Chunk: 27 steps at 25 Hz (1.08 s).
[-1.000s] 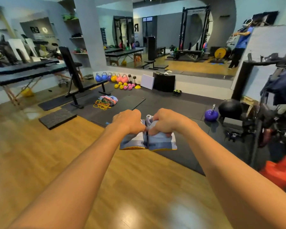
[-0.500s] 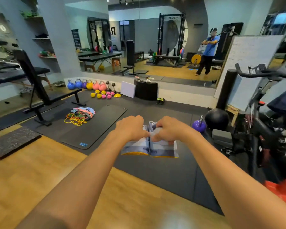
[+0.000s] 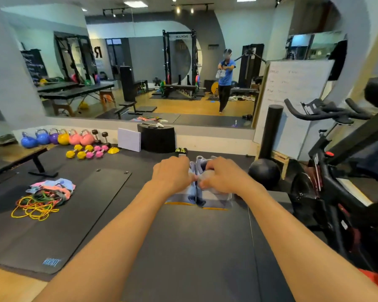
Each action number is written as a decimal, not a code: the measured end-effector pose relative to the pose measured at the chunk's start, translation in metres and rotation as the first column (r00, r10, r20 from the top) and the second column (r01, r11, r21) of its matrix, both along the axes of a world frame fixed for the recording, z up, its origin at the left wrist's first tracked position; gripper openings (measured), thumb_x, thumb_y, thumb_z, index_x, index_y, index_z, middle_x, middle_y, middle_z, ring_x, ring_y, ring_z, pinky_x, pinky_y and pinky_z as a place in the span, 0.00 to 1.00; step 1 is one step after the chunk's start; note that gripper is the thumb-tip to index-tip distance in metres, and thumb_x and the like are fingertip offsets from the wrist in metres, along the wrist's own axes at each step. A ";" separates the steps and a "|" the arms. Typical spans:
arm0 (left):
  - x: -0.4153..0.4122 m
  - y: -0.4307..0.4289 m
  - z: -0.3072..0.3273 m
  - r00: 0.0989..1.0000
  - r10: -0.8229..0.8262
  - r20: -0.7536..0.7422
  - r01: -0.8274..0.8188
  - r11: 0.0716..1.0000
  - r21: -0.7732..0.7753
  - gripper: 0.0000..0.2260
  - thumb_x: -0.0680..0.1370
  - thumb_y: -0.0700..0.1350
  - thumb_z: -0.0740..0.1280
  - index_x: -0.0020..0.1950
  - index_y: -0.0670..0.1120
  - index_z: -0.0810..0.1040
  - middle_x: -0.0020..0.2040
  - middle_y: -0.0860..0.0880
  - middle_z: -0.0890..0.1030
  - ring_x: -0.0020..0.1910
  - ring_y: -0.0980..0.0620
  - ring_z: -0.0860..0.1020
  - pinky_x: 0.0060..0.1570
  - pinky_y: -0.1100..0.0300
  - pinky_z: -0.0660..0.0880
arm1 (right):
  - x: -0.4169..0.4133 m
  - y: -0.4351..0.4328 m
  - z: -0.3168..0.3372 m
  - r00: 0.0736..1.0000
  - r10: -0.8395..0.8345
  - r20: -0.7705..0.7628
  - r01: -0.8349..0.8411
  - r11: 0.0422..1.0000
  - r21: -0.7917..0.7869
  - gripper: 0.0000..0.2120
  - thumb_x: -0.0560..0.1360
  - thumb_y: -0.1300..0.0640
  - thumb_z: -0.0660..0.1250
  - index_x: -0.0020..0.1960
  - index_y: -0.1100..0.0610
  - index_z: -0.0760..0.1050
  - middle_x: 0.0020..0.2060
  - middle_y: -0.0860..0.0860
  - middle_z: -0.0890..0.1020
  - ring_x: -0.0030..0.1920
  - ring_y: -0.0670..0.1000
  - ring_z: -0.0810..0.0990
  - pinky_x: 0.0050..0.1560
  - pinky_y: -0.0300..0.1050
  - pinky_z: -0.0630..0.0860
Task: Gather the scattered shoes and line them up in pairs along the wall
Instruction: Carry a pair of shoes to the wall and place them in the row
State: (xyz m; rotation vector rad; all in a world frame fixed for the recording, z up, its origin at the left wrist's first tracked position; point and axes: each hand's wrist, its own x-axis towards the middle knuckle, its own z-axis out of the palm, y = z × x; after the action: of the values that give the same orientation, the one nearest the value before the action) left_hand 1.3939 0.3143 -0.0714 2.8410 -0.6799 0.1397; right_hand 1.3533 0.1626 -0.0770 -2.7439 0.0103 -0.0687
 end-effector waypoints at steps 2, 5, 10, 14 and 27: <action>0.055 -0.018 0.004 1.000 0.009 0.011 -0.009 1.000 0.010 0.22 0.74 0.59 0.66 0.63 0.48 0.73 0.58 0.44 0.79 0.57 0.41 0.77 0.52 0.50 0.73 | 0.058 -0.017 0.001 1.000 0.005 0.010 -0.005 1.000 -0.003 0.17 0.67 0.45 0.72 0.49 0.56 0.79 0.48 0.53 0.78 0.43 0.49 0.72 0.38 0.44 0.68; 0.140 -0.041 0.011 1.000 0.000 0.029 0.000 1.000 0.001 0.22 0.75 0.59 0.66 0.63 0.48 0.73 0.58 0.45 0.79 0.57 0.42 0.77 0.51 0.50 0.73 | 0.146 -0.040 0.010 1.000 0.000 0.010 0.000 0.999 0.033 0.18 0.67 0.46 0.73 0.51 0.56 0.79 0.49 0.53 0.79 0.45 0.52 0.75 0.44 0.48 0.73; 0.303 -0.080 0.005 0.999 0.001 0.038 -0.001 1.000 0.000 0.19 0.75 0.59 0.66 0.61 0.51 0.75 0.58 0.47 0.79 0.56 0.44 0.77 0.52 0.51 0.72 | 0.304 -0.078 0.003 1.000 -0.010 0.023 0.009 0.998 0.055 0.17 0.67 0.46 0.72 0.50 0.55 0.78 0.47 0.53 0.78 0.46 0.54 0.76 0.40 0.45 0.69; 0.435 -0.114 -0.011 0.997 -0.072 0.027 0.072 0.997 -0.011 0.17 0.75 0.58 0.65 0.60 0.51 0.75 0.60 0.47 0.79 0.57 0.44 0.77 0.52 0.52 0.72 | 0.422 -0.107 -0.010 0.998 -0.060 0.019 0.058 0.995 0.080 0.13 0.68 0.48 0.72 0.48 0.54 0.78 0.45 0.52 0.79 0.44 0.53 0.76 0.38 0.43 0.67; 0.802 -0.246 -0.076 0.950 -0.197 -0.241 0.194 0.980 -0.037 0.21 0.73 0.58 0.69 0.60 0.47 0.75 0.60 0.45 0.77 0.59 0.43 0.75 0.55 0.49 0.74 | 0.776 -0.238 -0.080 0.980 -0.169 -0.103 0.175 0.983 0.056 0.09 0.66 0.50 0.72 0.39 0.48 0.73 0.40 0.47 0.74 0.46 0.52 0.72 0.35 0.42 0.63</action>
State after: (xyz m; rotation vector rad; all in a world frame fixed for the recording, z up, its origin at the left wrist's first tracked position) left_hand 2.1955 0.0684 -0.1477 2.6946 -0.8930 -0.2333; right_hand 2.1292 -0.0757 -0.1574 -2.6724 0.2725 0.0179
